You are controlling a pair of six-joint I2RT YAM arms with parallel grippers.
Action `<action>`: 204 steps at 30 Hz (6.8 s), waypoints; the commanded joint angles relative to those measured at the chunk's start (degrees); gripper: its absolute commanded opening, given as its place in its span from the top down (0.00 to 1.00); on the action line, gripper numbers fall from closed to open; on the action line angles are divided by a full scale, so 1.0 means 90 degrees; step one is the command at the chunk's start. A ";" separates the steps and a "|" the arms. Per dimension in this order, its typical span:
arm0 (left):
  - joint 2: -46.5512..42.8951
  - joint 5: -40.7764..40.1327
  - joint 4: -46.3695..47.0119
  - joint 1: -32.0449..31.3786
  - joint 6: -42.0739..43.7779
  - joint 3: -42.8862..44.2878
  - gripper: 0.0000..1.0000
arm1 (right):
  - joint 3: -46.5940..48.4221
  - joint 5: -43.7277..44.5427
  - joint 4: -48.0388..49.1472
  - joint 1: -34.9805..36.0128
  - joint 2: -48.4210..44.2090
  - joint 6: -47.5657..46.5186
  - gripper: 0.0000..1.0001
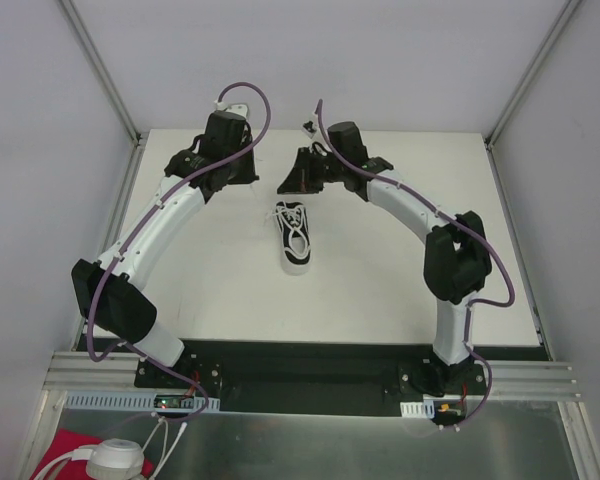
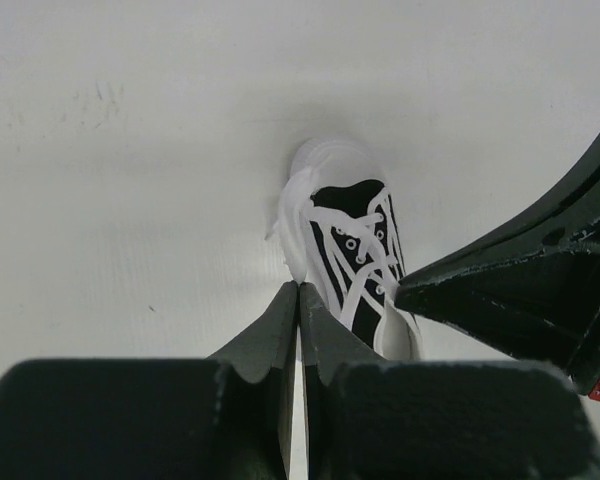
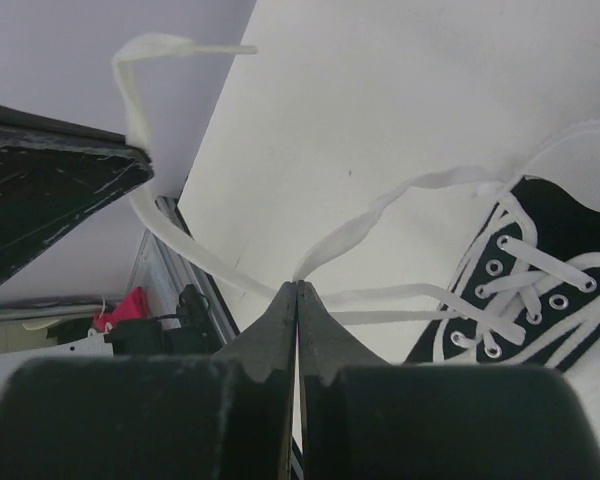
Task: Tie the shoes
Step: Cross the shoelace with the shoelace.
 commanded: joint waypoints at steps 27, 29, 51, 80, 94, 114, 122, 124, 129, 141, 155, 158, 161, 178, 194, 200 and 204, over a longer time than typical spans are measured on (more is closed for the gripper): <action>0.0261 -0.0050 0.0028 0.0634 -0.0251 -0.0655 1.00 | 0.0438 -0.0265 0.0433 0.0084 0.0675 0.0653 0.99; 0.0222 -0.0011 0.0038 0.0672 -0.0368 -0.0870 1.00 | 0.0526 -0.0265 0.0423 0.0133 0.0724 0.0663 0.99; -0.0324 0.2555 0.2340 0.1141 -0.1315 -0.3065 0.39 | 0.1161 -0.0138 -0.0084 0.0289 0.1525 0.0917 0.99; 0.0037 0.3407 0.4403 0.1219 -0.1345 -0.4493 0.55 | 0.1210 -0.0079 -0.0182 0.0123 0.1633 0.1132 0.99; -0.0393 0.3329 0.4999 0.1249 -0.1521 -0.5148 0.63 | 0.1152 -0.0089 -0.0163 0.0123 0.1584 0.1122 0.99; 0.0534 0.3524 0.4882 0.1229 -0.1218 -0.4571 0.74 | 0.1132 -0.0070 -0.0172 0.0162 0.1535 0.1122 0.99; 0.0340 0.3642 0.4872 0.1219 -0.1306 -0.4542 0.96 | 0.1113 -0.0060 -0.0163 0.0162 0.1564 0.1142 0.99; 0.0165 0.3642 0.4833 0.1210 -0.1326 -0.4552 1.00 | 0.1093 -0.0050 -0.0172 0.0172 0.1564 0.1132 0.99; -0.0041 0.3817 0.4794 0.1210 -0.1394 -0.4493 1.00 | 0.1074 0.0009 -0.0221 0.0210 0.1574 0.1103 0.99; -0.0061 0.4276 0.4677 0.1219 -0.1345 -0.4347 1.00 | 0.1259 0.0057 -0.0348 0.0299 0.1769 0.1132 0.99; -0.0207 0.4423 0.4442 0.1249 -0.1121 -0.4337 1.00 | 0.1532 0.0204 -0.0416 0.0201 0.1935 0.1288 0.99; -0.0247 0.4413 0.4442 0.1258 -0.1121 -0.4337 1.00 | 0.1562 0.0214 -0.0582 0.0201 0.1974 0.1249 0.99; -0.0266 0.4403 0.4442 0.1268 -0.1101 -0.4327 1.00 | 0.1348 0.0282 -0.0612 0.0220 0.1887 0.1210 0.99; -0.0169 0.4501 0.4442 0.1288 -0.1072 -0.4220 1.00 | 0.0673 0.0594 -0.0670 0.0201 0.1233 0.0879 0.65; -0.0178 0.4540 0.4442 0.1376 -0.1033 -0.4239 1.00 | 0.0010 0.1033 -0.0700 0.0074 0.0334 0.0420 0.63; -0.0130 0.4550 0.4452 0.1405 -0.1013 -0.4201 1.00 | -0.0762 0.1161 -0.0377 0.0230 -0.0028 0.0322 0.74; 0.0007 0.4628 0.4442 0.1415 -0.1042 -0.4084 1.00 | -0.0646 0.1278 -0.0426 0.0474 0.0089 0.0204 0.82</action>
